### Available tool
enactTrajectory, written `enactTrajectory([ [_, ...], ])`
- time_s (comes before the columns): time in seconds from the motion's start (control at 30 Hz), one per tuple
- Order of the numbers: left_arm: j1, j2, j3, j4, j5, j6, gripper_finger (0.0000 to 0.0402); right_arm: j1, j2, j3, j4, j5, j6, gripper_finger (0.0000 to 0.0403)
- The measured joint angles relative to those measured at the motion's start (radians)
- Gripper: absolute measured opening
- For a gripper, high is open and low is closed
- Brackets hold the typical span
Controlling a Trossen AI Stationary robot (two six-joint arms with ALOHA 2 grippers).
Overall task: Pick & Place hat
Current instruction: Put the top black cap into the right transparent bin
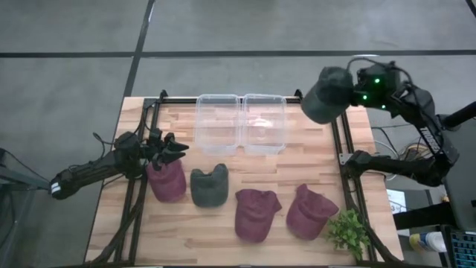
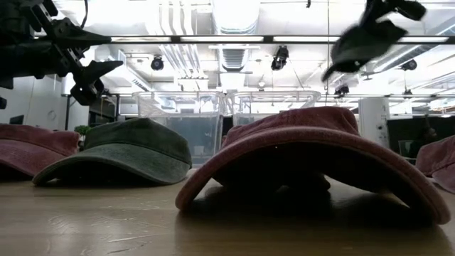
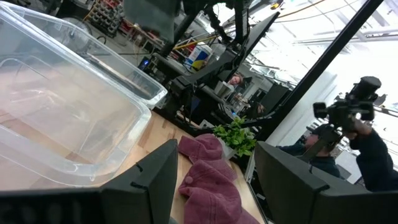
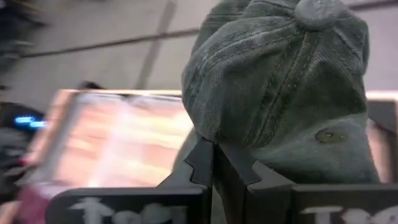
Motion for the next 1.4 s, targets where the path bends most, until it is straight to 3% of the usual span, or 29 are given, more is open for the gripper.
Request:
enactTrajectory([
  [0.27,0.0,0.0,0.0,0.0,0.0,0.0,0.0206,0.0,0.063,0.046,0.238,-0.24,-0.042,0.0008],
  [0.6,0.0,0.0,0.0,0.0,0.0,0.0,0.0206,0.041,0.23,0.041,0.48,-0.527,-0.089,0.0008],
  [0.9,0.0,0.0,0.0,0.0,0.0,0.0,0.0207,0.066,0.369,0.04,0.513,-0.852,-0.24,0.0008],
  [1.13,0.0,0.0,0.0,0.0,0.0,0.0,0.0206,0.079,0.425,0.04,0.522,-0.953,-0.352,0.0008],
  [1.4,0.0,0.0,0.0,0.0,0.0,0.0,0.0207,0.083,0.44,0.04,0.547,-0.961,-0.363,0.0008],
])
